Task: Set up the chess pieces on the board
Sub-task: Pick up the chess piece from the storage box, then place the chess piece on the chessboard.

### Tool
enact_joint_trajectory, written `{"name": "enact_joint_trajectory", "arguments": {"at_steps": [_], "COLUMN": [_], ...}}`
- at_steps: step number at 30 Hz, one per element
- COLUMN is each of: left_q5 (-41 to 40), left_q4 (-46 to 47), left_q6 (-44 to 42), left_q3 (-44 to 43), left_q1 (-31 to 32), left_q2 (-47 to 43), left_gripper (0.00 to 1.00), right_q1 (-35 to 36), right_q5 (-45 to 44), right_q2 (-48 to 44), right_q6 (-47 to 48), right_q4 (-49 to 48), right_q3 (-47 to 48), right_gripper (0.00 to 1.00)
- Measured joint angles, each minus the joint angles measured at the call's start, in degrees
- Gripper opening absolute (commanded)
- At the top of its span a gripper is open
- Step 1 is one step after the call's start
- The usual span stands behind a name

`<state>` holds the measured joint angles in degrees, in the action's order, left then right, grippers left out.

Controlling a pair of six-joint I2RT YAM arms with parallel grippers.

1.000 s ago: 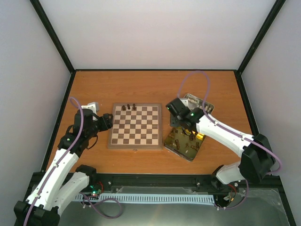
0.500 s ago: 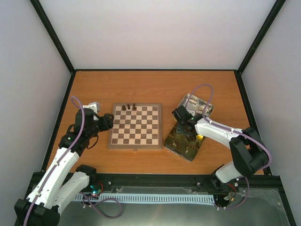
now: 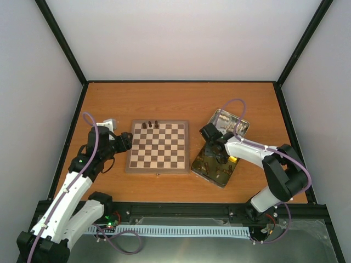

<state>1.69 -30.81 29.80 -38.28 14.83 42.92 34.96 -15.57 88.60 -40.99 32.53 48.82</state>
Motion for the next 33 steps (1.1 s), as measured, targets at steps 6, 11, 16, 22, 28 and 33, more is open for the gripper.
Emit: {"name": "enact_joint_trajectory", "arguments": {"at_steps": [6, 11, 16, 22, 28, 33], "left_q5": [0.0, -0.02, -0.04, -0.04, -0.04, -0.04], "left_q4": [0.0, 0.0, 0.0, 0.0, -0.02, 0.0], "left_q6": [0.0, 0.0, 0.0, 0.0, 0.0, 0.0], "left_q3": [0.0, 0.0, 0.02, 0.04, 0.09, 0.09], "left_q1": [0.0, 0.0, 0.0, 0.0, 0.0, 0.0], "left_q2": [0.0, -0.02, -0.09, -0.46, -0.46, -0.5], "left_gripper": [0.7, 0.7, 0.7, 0.7, 0.7, 0.7], "right_q1": [-0.02, -0.02, -0.02, 0.35, 2.69, 4.94], "right_q5": [0.92, 5.66, 12.2, 19.32, 18.8, 14.69], "right_q2": [-0.13, -1.97, -2.45, -1.22, 6.78, 14.78], "right_q6": [0.98, 2.73, 2.93, 2.75, 4.0, 6.62], "right_q4": [0.76, 1.05, 0.15, -1.16, -2.1, -2.29], "right_q3": [0.92, 4.35, 8.98, 12.9, 20.94, 27.1], "right_gripper": [0.08, 0.08, 0.09, 0.1, 0.11, 0.12]}}
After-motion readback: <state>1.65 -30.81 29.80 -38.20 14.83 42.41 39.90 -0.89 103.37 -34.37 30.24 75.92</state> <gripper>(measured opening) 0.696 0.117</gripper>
